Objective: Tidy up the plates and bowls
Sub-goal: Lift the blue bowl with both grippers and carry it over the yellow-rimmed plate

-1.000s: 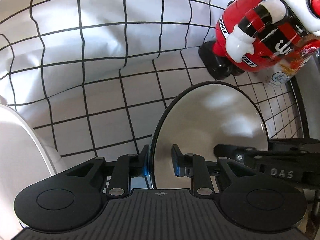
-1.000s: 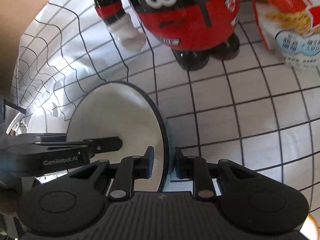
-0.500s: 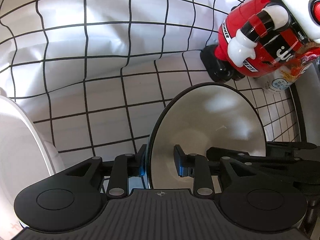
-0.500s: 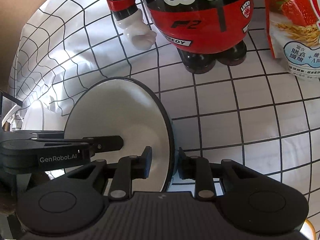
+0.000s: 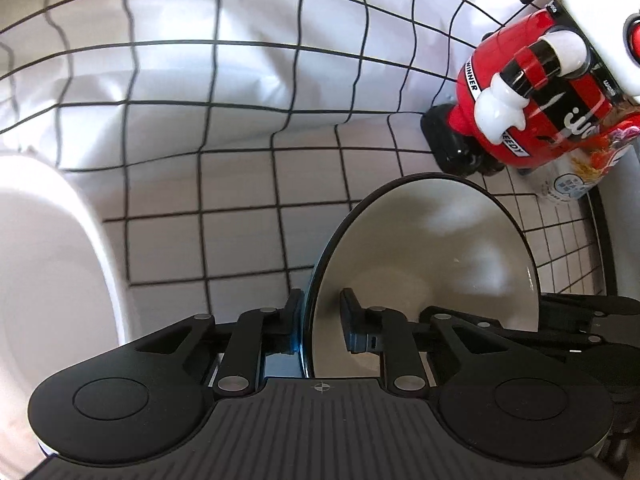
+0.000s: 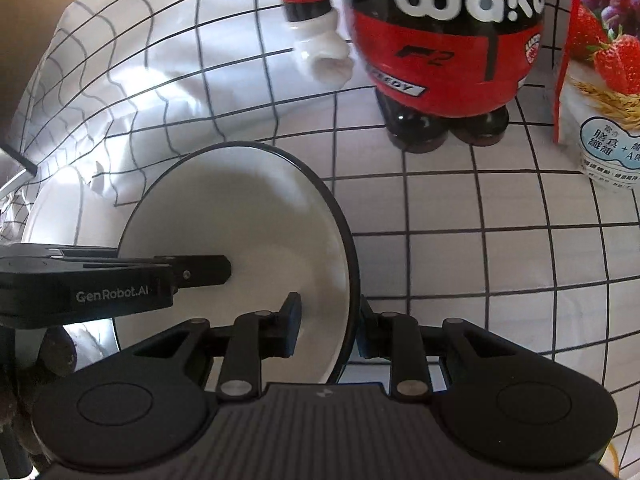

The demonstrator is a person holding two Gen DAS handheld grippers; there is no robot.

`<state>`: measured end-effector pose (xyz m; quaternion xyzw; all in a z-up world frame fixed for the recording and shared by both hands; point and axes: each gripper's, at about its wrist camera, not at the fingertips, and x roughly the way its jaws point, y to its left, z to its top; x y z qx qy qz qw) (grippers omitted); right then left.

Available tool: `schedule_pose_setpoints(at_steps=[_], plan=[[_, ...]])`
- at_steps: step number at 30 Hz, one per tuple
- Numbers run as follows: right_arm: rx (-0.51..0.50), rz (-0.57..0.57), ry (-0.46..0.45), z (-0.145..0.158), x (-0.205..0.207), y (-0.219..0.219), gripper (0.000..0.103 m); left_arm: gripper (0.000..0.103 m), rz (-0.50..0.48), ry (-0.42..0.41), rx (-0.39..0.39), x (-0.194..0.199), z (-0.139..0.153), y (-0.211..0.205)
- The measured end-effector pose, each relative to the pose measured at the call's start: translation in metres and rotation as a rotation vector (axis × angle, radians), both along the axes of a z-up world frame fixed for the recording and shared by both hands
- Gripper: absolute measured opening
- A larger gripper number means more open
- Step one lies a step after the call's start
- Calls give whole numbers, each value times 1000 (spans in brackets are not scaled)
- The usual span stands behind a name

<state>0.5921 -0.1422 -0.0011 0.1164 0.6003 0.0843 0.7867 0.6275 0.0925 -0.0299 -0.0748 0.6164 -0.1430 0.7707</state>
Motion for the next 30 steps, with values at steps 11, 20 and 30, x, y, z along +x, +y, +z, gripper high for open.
schedule_pose_setpoints(at_steps=[11,20,30], plan=[[117,117,-159,100,-41,21,27,21,72,-134,69,-60,118,28],[157,250,-243,159,-91,12,27,21,95,-158,110,-125,188,20],[119,271,-252,163,-143,-37,27,21,18,-130,93,-182,193,-31]])
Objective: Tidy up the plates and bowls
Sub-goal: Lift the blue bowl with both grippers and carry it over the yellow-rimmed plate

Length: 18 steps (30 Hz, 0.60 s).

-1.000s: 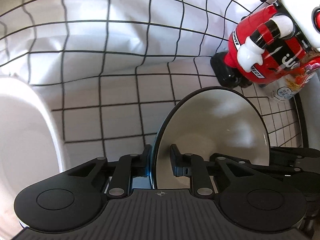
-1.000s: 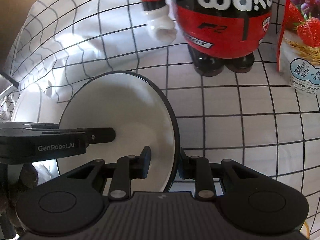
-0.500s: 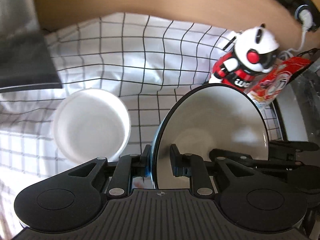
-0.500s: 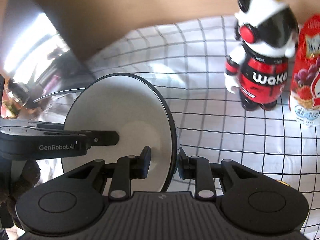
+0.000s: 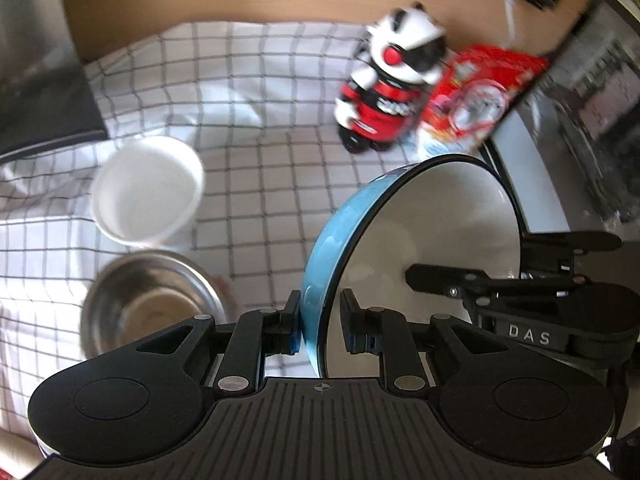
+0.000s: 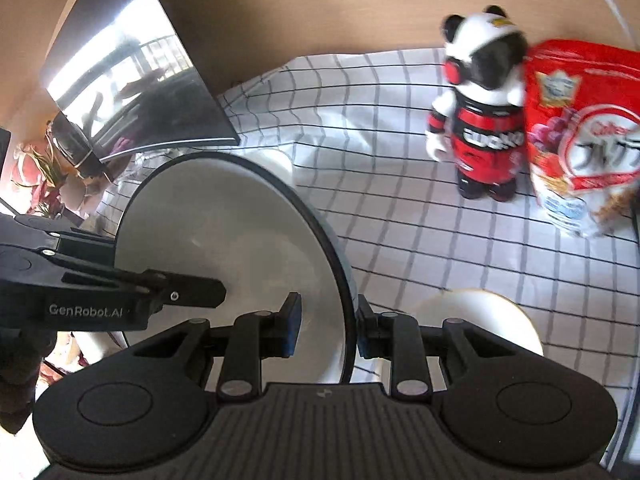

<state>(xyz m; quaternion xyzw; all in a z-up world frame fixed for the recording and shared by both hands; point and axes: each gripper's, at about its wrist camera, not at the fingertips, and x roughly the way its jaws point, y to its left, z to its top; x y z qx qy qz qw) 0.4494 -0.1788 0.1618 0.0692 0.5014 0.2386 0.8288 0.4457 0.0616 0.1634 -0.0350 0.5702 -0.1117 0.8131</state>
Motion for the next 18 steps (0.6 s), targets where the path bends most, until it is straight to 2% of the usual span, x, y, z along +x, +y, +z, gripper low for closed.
schedule_pose_setpoints(at_steps=[5,9,13,18], plan=[[-31,-47,-13,-7,-21,-38,28,21,-48,11,-29,-14,-14,-37],[-62,-99,12,-22,-28,-68,28,21,-86,64,-68,-13,-36,-67],[-79,-142,36,-39,-29,-93,28,21,-89,111,-94,-9,-55,-91],[-80,-167,53,-58,-25,-113,28,21,-83,118,-107,-5,-70,-108]])
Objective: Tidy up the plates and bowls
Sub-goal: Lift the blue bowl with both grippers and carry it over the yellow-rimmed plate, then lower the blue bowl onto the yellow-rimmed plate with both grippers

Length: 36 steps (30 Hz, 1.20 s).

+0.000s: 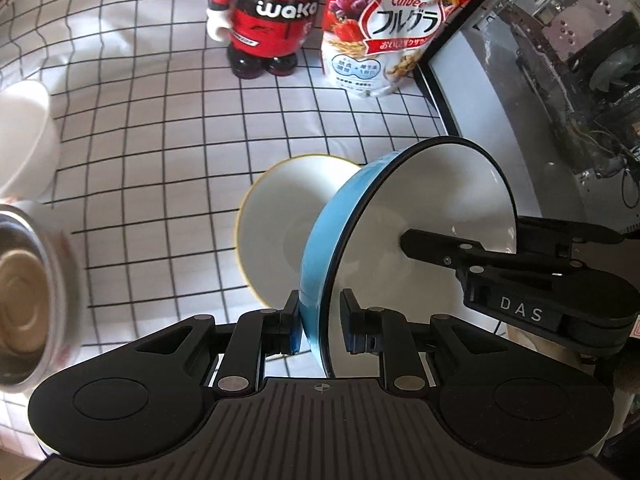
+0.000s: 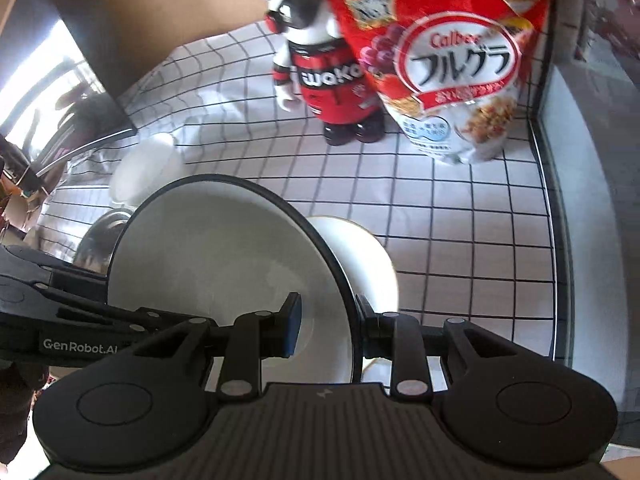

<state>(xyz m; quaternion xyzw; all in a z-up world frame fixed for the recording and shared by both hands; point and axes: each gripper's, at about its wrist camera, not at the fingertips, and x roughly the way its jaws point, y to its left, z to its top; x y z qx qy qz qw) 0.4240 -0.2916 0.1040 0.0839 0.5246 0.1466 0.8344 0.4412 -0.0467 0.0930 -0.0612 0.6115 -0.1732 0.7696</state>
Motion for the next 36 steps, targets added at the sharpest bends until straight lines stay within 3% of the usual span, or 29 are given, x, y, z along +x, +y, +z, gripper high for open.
schedule_pose_setpoints(at_steps=[11,20,36], plan=[[37,-30,77,-44,25,1,28,21,39,-83,86,12,-33,-8],[-14,-9,89,-58,39,11,28,21,33,-40,94,23,-55,-4],[-8,2,112,-73,55,11,29,21,55,-34,20,41,-67,9]])
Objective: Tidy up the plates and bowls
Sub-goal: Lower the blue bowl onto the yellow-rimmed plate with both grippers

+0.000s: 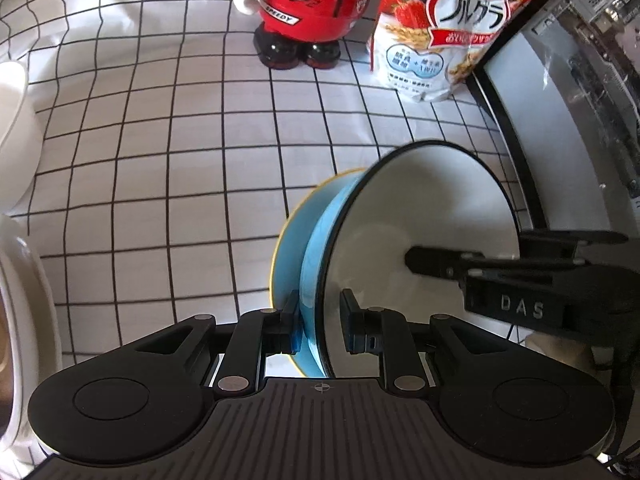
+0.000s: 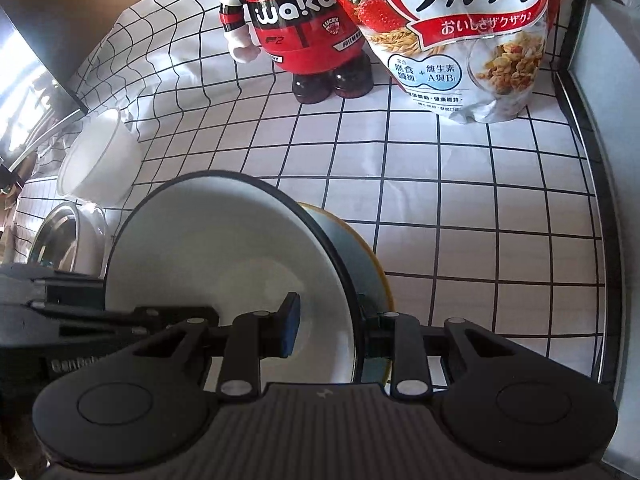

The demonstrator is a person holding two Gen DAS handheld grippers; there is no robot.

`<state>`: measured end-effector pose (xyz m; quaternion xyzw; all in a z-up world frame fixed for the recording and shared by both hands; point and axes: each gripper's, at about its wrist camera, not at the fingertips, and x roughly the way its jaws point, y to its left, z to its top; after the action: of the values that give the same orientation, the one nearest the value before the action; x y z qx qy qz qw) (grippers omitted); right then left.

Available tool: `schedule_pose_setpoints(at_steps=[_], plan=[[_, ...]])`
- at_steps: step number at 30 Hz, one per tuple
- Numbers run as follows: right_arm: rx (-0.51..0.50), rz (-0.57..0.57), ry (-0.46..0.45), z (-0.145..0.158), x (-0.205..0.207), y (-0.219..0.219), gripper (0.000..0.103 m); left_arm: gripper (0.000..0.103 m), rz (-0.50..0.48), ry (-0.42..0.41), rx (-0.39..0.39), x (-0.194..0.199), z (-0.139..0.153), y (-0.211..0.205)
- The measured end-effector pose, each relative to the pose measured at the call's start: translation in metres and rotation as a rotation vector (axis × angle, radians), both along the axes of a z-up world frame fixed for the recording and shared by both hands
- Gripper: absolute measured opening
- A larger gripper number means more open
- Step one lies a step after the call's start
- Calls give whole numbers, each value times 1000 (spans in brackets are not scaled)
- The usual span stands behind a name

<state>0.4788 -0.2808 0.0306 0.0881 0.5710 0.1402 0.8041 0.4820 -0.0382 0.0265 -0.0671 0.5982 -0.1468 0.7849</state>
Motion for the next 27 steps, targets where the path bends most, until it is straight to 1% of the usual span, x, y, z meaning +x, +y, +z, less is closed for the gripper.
schedule_pose_setpoints(at_steps=[3,8,14,22,27], plan=[[3,2,-3,-1,-1,0,28,21,-3,-6,-17,5,-1,3],[8,6,-3,-1,-4,-3,28,21,-44,-27,-28,7,-2,3],[2,14,-8,-1,-8,-2,28,21,-105,-28,-12,4,-2,0],[-1,16,-18,0,-11,-2,27,21,-140,-51,-1,1,0,0],[12,7,-18,1,-12,-6,27,22,-140,-60,1,-2,5,3]])
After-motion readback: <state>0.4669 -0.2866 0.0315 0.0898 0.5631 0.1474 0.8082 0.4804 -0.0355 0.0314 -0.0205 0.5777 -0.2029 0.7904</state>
